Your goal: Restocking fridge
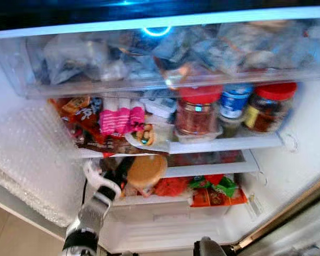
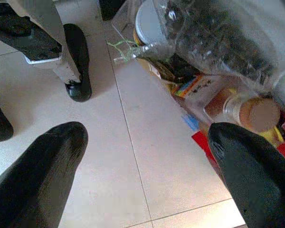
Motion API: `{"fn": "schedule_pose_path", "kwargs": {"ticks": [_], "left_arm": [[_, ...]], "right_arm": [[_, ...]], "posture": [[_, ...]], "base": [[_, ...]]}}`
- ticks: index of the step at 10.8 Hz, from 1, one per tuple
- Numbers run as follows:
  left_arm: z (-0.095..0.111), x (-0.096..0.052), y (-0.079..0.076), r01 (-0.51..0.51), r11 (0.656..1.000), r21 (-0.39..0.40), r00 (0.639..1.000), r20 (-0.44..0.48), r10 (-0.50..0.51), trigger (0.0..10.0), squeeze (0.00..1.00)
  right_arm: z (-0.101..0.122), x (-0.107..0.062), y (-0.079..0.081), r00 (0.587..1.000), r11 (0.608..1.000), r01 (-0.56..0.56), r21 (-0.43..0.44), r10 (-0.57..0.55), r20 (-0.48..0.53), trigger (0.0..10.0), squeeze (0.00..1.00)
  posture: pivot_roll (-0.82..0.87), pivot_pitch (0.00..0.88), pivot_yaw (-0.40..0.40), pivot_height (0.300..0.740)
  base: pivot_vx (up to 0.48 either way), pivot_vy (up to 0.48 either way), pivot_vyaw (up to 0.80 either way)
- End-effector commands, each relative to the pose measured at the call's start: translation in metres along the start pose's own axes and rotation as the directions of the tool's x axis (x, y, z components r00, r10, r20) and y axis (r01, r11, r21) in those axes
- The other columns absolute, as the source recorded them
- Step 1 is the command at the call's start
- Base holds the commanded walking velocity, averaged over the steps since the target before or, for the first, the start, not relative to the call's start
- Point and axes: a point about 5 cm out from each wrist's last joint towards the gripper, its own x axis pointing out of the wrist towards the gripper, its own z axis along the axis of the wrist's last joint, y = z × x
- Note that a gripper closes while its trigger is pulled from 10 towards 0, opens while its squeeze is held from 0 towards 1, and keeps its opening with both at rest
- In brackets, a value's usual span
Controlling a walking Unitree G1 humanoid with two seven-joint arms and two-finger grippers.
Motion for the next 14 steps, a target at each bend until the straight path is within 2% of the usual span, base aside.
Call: {"fn": "schedule_pose_path", "kwargs": {"ticks": [1, 4, 8, 12, 14], "left_arm": [[0.006, 0.001, 0.002, -0.017, 0.999, 0.027, 1.0, 0.02, 0.017, 10.0, 0.0], [0.004, 0.009, 0.004, -0.081, 0.991, 0.104, 0.997, 0.013, 0.08, 10.0, 0.0], [-0.003, 0.016, 0.006, -0.142, 0.984, 0.105, 0.99, 0.006, 0.143, 10.0, 0.0], [0.015, 0.037, -0.008, -0.25, 0.96, 0.128, 0.964, 0.129, 0.234, 10.0, 0.0], [0.012, 0.04, -0.011, -0.265, 0.954, 0.139, 0.96, 0.131, 0.248, 10.0, 0.0]], "right_arm": [[-0.004, -0.002, -0.002, 1.0, 1.0, 0.007, 0.006, -0.006, -0.009, 10.0, 0.0], [-0.006, -0.003, -0.003, 1.0, 1.0, 0.008, 0.005, -0.008, -0.012, 10.0, 0.0], [-0.01, -0.004, -0.004, 1.0, 1.0, 0.007, 0.002, -0.007, -0.021, 10.0, 0.0], [-0.01, -0.005, -0.004, 1.0, 1.0, 0.006, -0.001, -0.006, -0.019, 10.0, 0.0], [-0.01, -0.005, -0.004, 1.0, 1.0, 0.007, -0.002, -0.007, -0.018, 10.0, 0.0]], "posture": [[-0.14, 0.071, 0.041, 0.655], [-0.15, 0.08, 0.039, 0.655], [-0.17, 0.103, 0.032, 0.655], [-0.19, 0.108, 0.027, 0.655], [-0.2, 0.111, 0.023, 0.655]], "base": [[0.0, 0.0, 0.0], [0.0, 0.0, 0.0], [0.0, 0.0, 0.0], [0.0, 0.0, 0.0], [0.0, 0.0, 0.0]]}}
